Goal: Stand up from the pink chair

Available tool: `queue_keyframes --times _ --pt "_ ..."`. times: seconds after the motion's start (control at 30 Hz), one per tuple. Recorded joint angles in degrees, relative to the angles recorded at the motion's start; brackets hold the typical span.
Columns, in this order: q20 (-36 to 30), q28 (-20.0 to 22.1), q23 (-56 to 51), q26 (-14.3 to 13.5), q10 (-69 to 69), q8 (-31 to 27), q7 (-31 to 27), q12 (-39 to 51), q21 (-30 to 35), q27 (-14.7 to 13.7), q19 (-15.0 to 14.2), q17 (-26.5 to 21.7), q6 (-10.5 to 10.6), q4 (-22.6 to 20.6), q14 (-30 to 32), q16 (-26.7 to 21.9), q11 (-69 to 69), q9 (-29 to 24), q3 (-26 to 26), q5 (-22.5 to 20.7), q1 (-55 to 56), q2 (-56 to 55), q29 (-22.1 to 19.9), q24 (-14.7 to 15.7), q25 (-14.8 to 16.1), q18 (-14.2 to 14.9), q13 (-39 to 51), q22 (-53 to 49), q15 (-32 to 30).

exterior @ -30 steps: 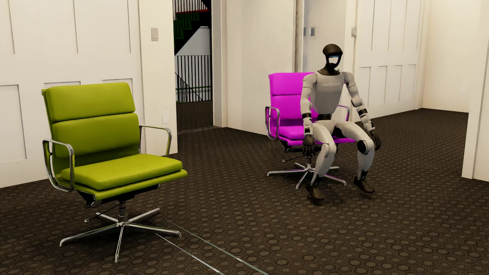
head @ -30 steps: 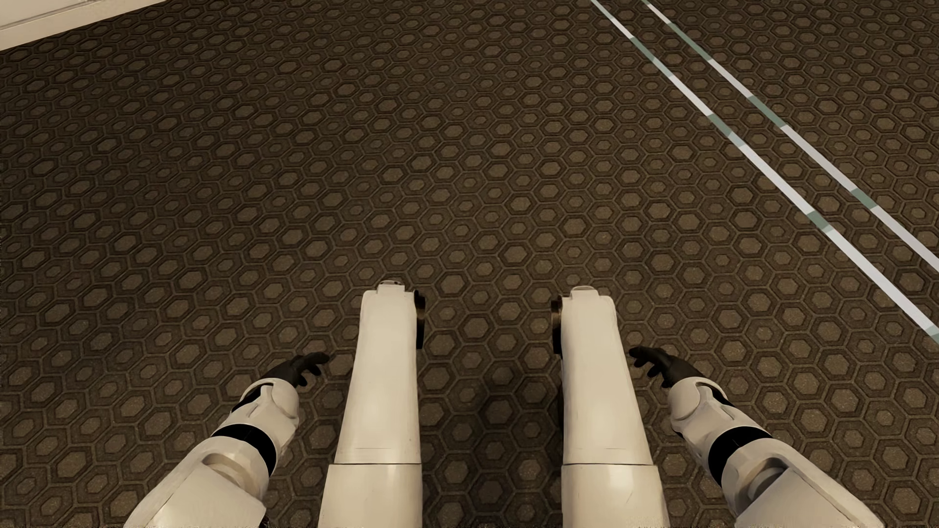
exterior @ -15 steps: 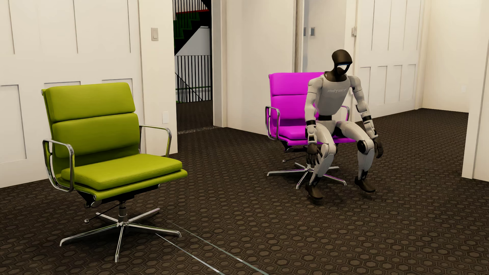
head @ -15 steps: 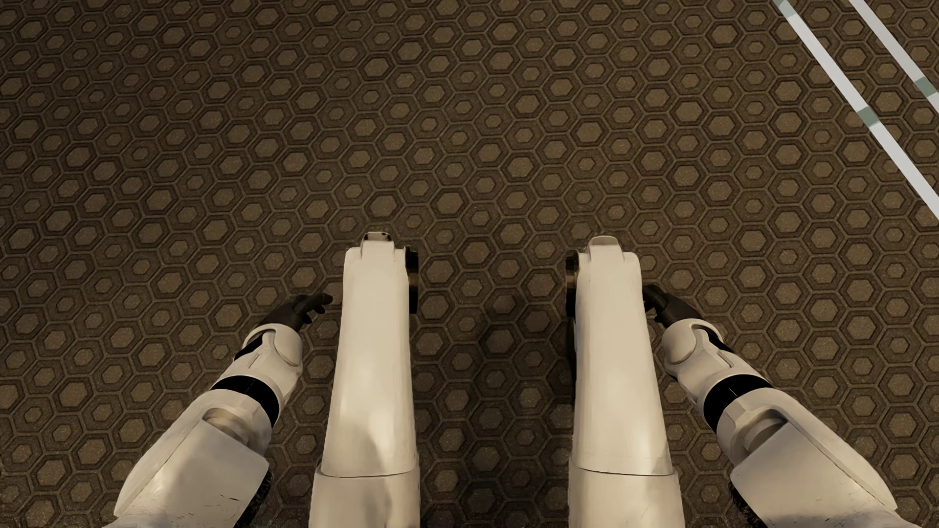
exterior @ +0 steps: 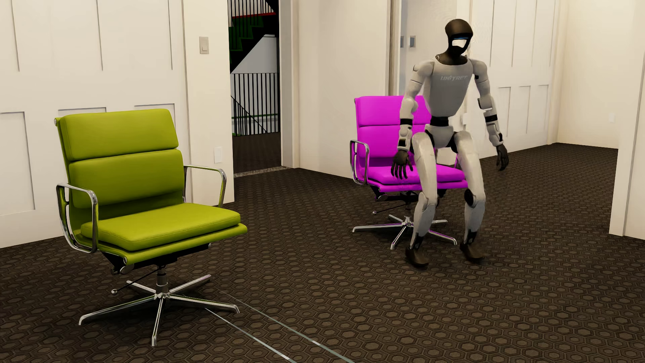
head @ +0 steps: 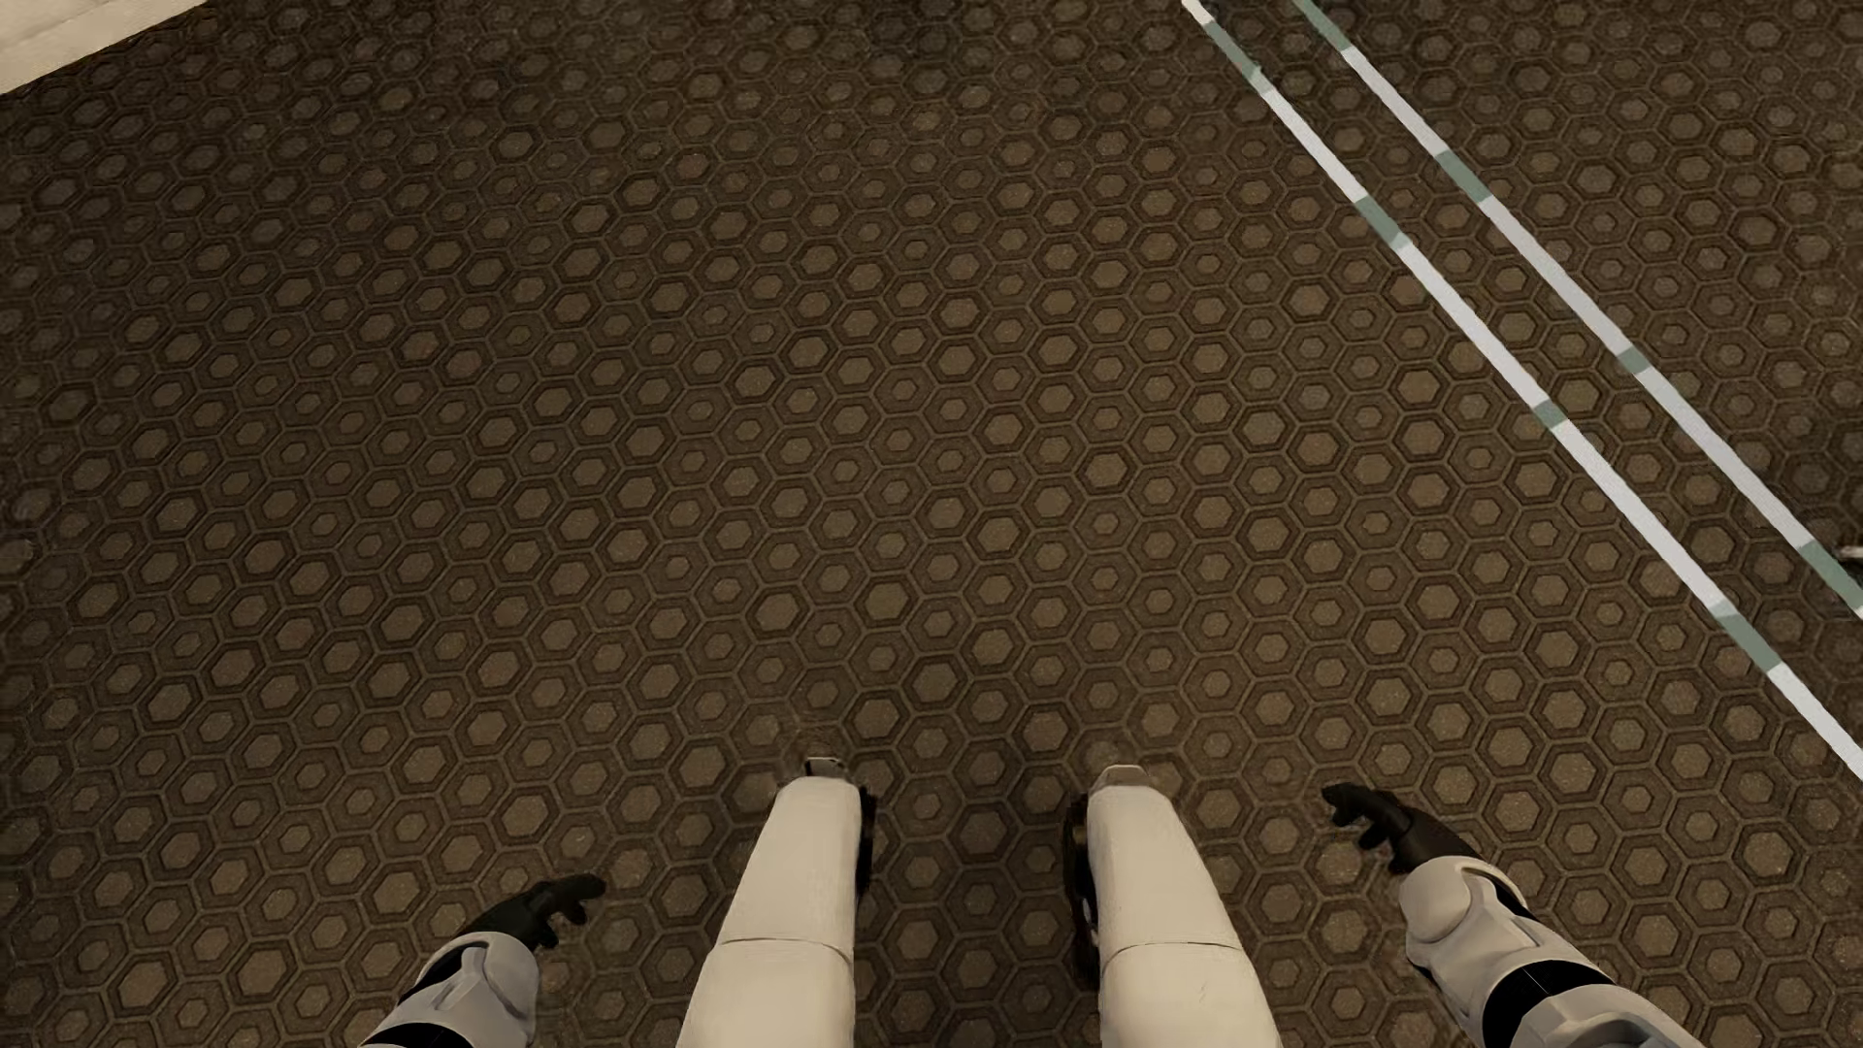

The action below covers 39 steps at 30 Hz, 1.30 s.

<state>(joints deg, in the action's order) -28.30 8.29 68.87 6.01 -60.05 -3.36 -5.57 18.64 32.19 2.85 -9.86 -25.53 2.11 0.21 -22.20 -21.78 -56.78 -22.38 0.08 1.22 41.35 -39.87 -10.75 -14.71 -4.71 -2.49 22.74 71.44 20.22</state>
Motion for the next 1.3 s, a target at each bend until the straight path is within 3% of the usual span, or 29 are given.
queue_keyframes --times 0.03,0.1,0.17,0.23,0.37,0.47,0.53,0.57,0.6,0.63,0.67,0.73,0.8,0.87,0.93,1.0,1.07,1.1,1.13,1.17,1.2,1.27,1.3 --pt "0.4 -0.5 -0.1 -0.4 5.7 0.4 0.3 -2.9 -0.6 -0.1 -1.2 -0.6 -0.4 -0.5 0.5 -0.3 5.7 1.8 0.1 0.2 -5.0 4.4 0.4 -0.7 -0.6 -0.2 -2.5 -0.5 -4.0" --pt "2.5 -2.2 -0.1 -0.7 17.4 1.0 1.6 -7.8 -1.6 0.0 -2.9 -1.8 -0.9 -0.4 7.5 -0.9 12.6 5.1 0.2 0.9 -14.6 10.7 2.3 -1.0 -1.8 0.0 -6.9 -0.9 -9.9" --pt "5.7 -1.8 0.5 -0.7 27.1 1.6 4.0 -11.2 -2.6 0.3 -9.3 -2.3 -0.8 0.8 10.2 -1.4 11.4 7.7 -0.7 2.4 -22.9 11.8 3.6 -0.3 -2.4 1.3 -8.7 -0.2 -14.0" --pt "7.5 -0.9 0.8 -0.2 34.6 2.9 7.0 -13.7 -3.7 0.5 -11.1 -2.4 -0.5 2.2 11.1 -1.9 11.3 9.3 -1.7 3.8 -30.8 12.4 3.4 0.2 -2.3 2.4 -9.7 1.2 -16.2" --pt "9.6 -1.9 1.6 0.1 42.8 4.1 10.8 -14.0 -4.9 0.9 -7.5 -2.7 -0.1 3.8 9.7 -2.3 29.0 12.4 -2.3 6.3 -41.9 15.4 3.4 0.0 -1.2 3.7 -10.9 3.7 -16.1" --pt "10.9 -0.8 2.7 -1.2 44.6 5.1 12.4 -13.1 -4.6 1.0 -4.2 -3.7 1.0 5.7 8.2 -1.9 38.7 14.2 -2.0 7.0 -48.4 17.5 4.6 0.8 -2.4 4.8 -11.2 2.7 -16.7" --pt "11.6 0.9 2.8 -2.3 43.6 6.8 13.7 -12.9 -5.3 0.8 -5.7 -2.9 1.2 8.4 9.9 -2.4 34.7 14.5 -2.3 5.8 -51.7 18.2 5.3 2.1 -3.1 7.8 -11.3 1.2 -19.0" --pt "12.0 1.6 2.9 -2.7 40.5 6.9 13.8 -13.5 -4.7 0.8 -4.4 -2.1 1.4 10.4 12.3 -2.7 33.8 14.7 -2.5 4.2 -52.0 19.2 4.9 2.4 -3.1 10.1 -11.5 0.6 -21.3" --pt "12.2 1.8 2.7 -2.7 34.4 6.7 12.8 -14.2 -4.0 0.9 -1.8 -1.7 1.3 12.0 16.0 -2.9 34.0 15.1 -2.4 2.8 -50.4 21.3 4.8 2.3 -3.6 12.6 -12.1 0.1 -19.7" --pt "13.3 1.6 2.4 -2.5 25.9 7.0 11.6 -14.3 -3.3 1.0 0.6 -1.9 1.6 13.2 21.5 -2.6 35.9 15.1 -1.8 1.7 -46.9 24.2 4.8 2.2 -4.1 14.0 -12.3 -0.2 -19.2" --pt "14.5 2.2 1.8 -2.4 17.2 7.6 10.1 -14.2 -2.4 1.1 3.0 -2.6 2.2 13.6 26.1 -1.9 39.0 14.5 -0.7 0.6 -42.7 27.6 4.6 2.5 -4.9 13.6 -12.2 -0.3 -19.8" --pt "17.1 3.4 1.3 -2.3 3.8 8.4 6.8 -15.0 0.5 1.1 3.5 -3.9 2.1 11.6 22.1 -0.3 41.3 12.7 1.9 -0.4 -33.6 32.2 3.5 2.8 -4.8 12.0 -11.0 -0.5 -18.9" --pt "18.6 1.4 1.7 -1.6 3.2 8.4 4.4 -16.4 1.7 1.2 4.4 -4.7 1.9 7.4 17.7 1.0 43.0 12.1 4.2 -1.0 -25.8 36.1 2.6 1.1 -4.1 9.8 -9.5 0.1 -16.9" --pt "19.4 -0.6 1.3 -1.0 13.8 8.7 3.1 -17.0 1.2 0.5 3.9 -5.9 1.8 2.7 16.3 2.1 45.6 11.9 5.8 -1.1 -19.7 40.3 2.6 0.2 -2.6 7.7 -8.8 1.0 -14.3" --pt "19.8 0.4 1.6 -1.4 32.3 9.0 3.2 -17.6 2.1 -0.3 3.9 -6.9 1.9 -1.5 20.0 3.1 47.5 12.0 6.8 -1.5 -18.0 44.5 1.8 1.6 -1.9 6.7 -8.7 2.5 -12.0" --pt "20.3 0.2 2.3 -1.0 46.7 9.9 4.5 -19.2 3.0 -0.5 4.4 -6.7 2.1 -2.8 26.6 2.8 47.6 12.9 7.4 -2.5 -19.7 48.3 2.2 2.2 -1.9 7.2 -8.9 3.0 -11.2" --pt "21.3 -0.6 2.3 -0.3 44.5 10.3 6.6 -21.4 1.8 -0.1 4.3 -5.3 1.9 -1.4 25.7 1.3 43.1 14.2 7.2 -3.7 -22.4 51.1 3.2 2.0 -3.1 8.0 -9.5 3.7 -10.6" --pt "21.4 -0.1 2.1 0.0 45.0 10.6 6.7 -22.2 0.8 -0.1 2.6 -4.4 1.1 -1.3 27.0 0.6 37.3 14.8 6.5 -3.1 -24.4 51.0 2.4 2.6 -2.9 7.2 -10.1 4.1 -11.0" --pt "20.6 -0.4 2.0 0.1 43.9 10.8 5.8 -21.9 -0.3 0.1 -2.6 -3.9 0.4 -1.9 27.1 0.3 28.0 14.8 5.7 -1.1 -26.5 49.0 2.1 3.1 -2.0 6.3 -10.9 5.3 -13.6" --pt "19.8 -0.4 1.9 0.6 42.9 11.3 5.4 -21.6 -0.9 0.6 -10.8 -3.6 0.0 -2.1 25.9 0.3 17.0 14.6 4.9 1.6 -28.7 45.6 2.4 3.7 -0.8 4.9 -11.9 5.4 -20.5" --pt "19.5 0.2 1.6 0.7 42.4 11.5 5.9 -21.3 -0.6 1.0 -14.3 -3.4 -0.5 -2.1 23.8 -0.1 5.8 14.1 4.1 4.1 -31.3 41.3 3.4 4.8 0.2 3.0 -12.1 4.3 -25.2" --pt "19.7 1.7 2.7 -0.4 42.3 10.2 6.5 -19.4 0.6 1.2 -10.7 -2.8 -0.5 -1.5 21.4 -0.1 -4.6 12.6 2.4 6.0 -36.1 34.8 2.5 4.8 0.2 2.4 -12.0 3.1 -20.4" --pt "18.6 2.8 3.0 -0.7 42.3 9.4 6.2 -18.8 -0.3 1.5 -10.2 -2.4 -0.2 -0.8 20.4 0.0 -3.9 13.1 2.0 6.7 -37.5 32.2 2.8 5.2 0.6 2.9 -12.8 2.3 -18.6"
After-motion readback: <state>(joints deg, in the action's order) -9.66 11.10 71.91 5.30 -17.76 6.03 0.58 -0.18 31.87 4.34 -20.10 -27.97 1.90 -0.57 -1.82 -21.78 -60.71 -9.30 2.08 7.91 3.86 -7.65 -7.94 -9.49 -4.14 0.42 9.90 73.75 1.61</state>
